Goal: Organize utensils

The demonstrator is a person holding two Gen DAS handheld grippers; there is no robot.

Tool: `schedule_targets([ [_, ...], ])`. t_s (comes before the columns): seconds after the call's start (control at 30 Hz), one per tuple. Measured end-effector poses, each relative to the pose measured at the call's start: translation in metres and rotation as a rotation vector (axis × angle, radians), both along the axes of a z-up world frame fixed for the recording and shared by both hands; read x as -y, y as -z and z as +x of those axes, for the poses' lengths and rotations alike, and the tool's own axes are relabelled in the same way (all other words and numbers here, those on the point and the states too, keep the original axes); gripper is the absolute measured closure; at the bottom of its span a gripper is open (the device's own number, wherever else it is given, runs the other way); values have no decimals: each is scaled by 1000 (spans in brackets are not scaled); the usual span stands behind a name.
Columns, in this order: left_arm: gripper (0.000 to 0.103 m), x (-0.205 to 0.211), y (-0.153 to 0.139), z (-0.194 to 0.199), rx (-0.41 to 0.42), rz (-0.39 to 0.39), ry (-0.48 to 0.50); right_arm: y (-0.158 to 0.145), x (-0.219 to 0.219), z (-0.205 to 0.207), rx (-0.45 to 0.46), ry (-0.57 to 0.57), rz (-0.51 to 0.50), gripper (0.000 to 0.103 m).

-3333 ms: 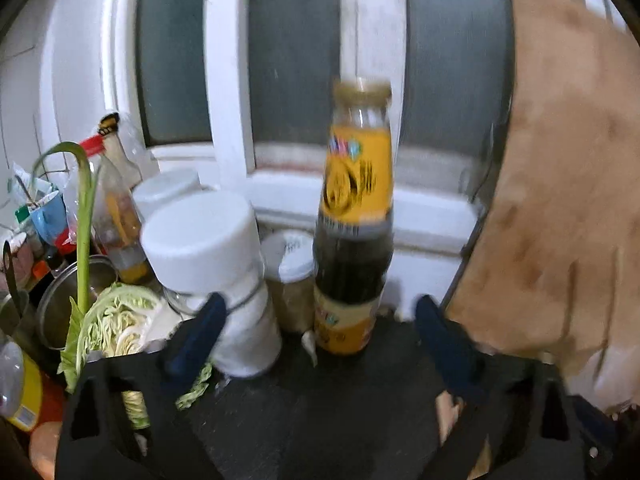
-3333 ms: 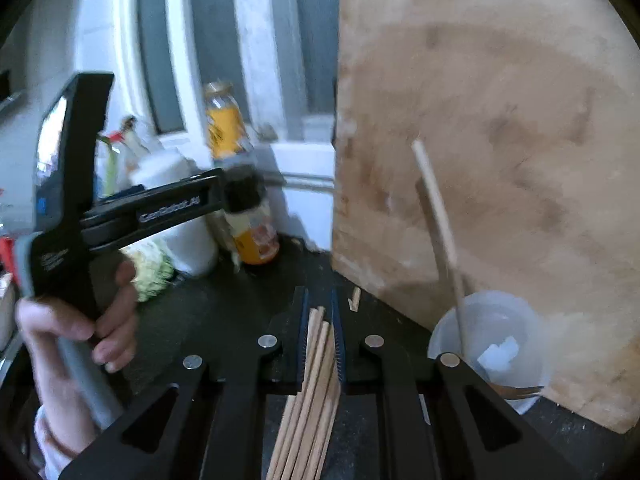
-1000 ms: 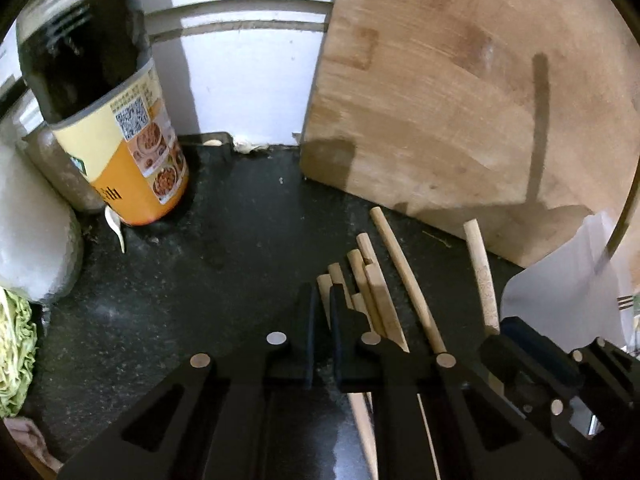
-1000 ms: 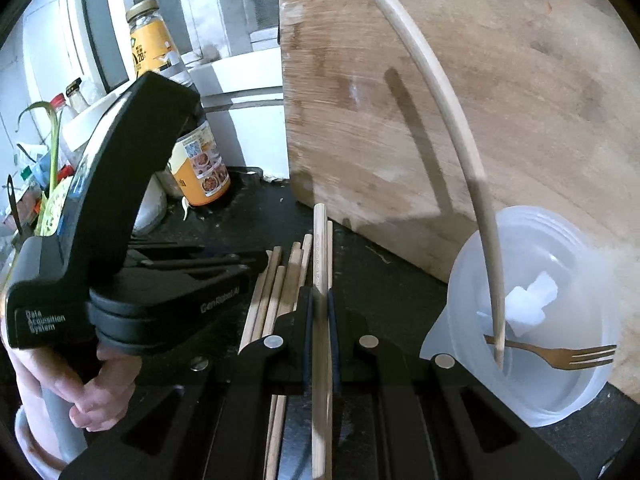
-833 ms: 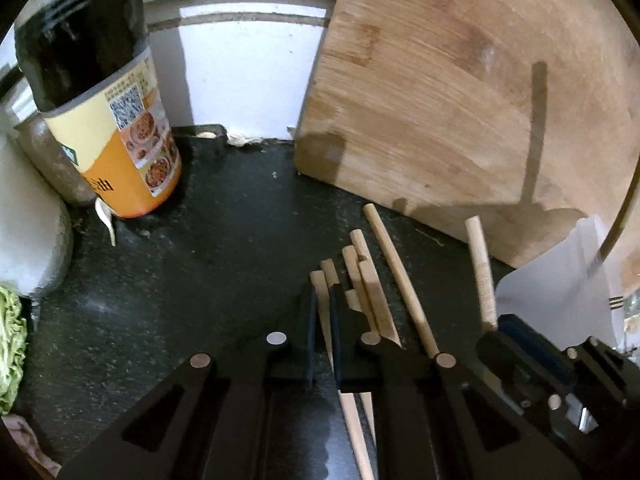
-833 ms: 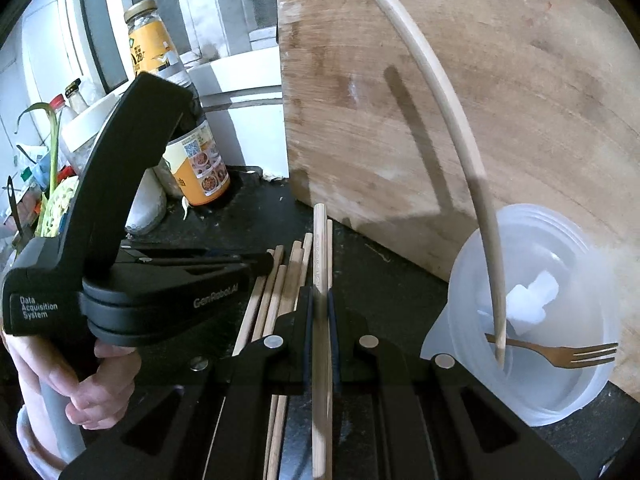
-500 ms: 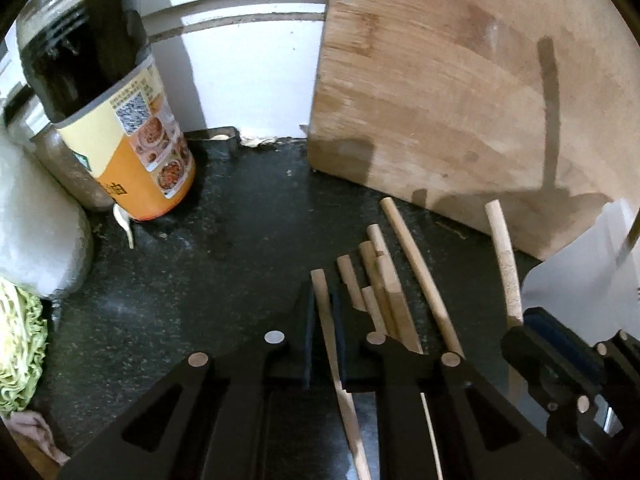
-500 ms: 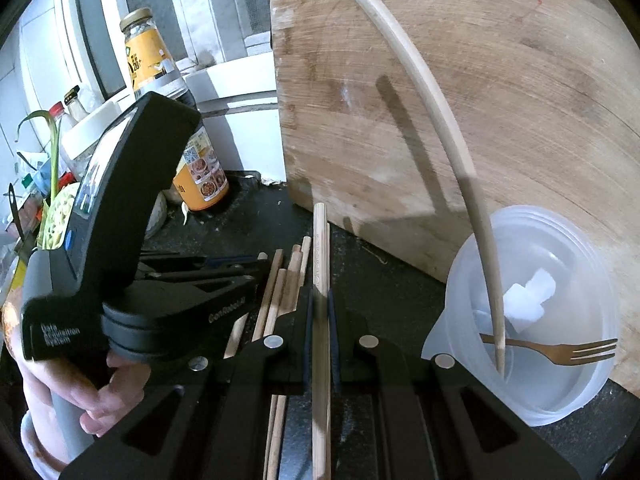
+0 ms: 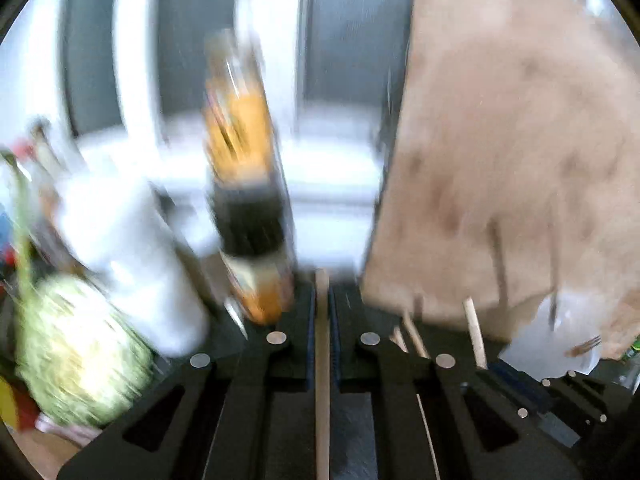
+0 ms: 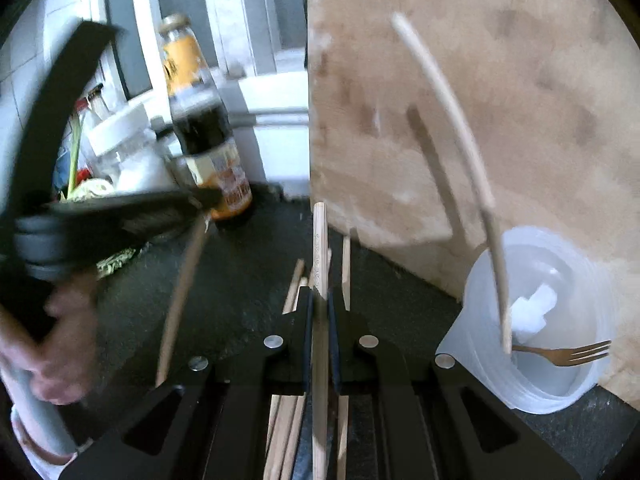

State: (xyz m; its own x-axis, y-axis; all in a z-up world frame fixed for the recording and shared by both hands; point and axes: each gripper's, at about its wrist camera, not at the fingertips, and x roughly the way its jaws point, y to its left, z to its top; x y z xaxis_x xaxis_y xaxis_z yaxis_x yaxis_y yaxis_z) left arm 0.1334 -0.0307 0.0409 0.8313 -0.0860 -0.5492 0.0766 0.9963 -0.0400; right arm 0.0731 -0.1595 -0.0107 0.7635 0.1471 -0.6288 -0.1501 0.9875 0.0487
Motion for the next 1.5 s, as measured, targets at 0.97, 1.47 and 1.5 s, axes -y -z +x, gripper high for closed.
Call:
schedule_targets([
  [0.97, 97, 30, -137, -107, 499, -117, 169, -107, 47, -116, 643, 71, 62, 95],
  [1.47, 97, 96, -141, -69, 402, -194, 222, -131, 117, -120, 695, 203, 173, 95],
  [1.5, 97, 99, -141, -66, 399, -201, 231, -131, 121, -117, 687, 209, 180, 95],
])
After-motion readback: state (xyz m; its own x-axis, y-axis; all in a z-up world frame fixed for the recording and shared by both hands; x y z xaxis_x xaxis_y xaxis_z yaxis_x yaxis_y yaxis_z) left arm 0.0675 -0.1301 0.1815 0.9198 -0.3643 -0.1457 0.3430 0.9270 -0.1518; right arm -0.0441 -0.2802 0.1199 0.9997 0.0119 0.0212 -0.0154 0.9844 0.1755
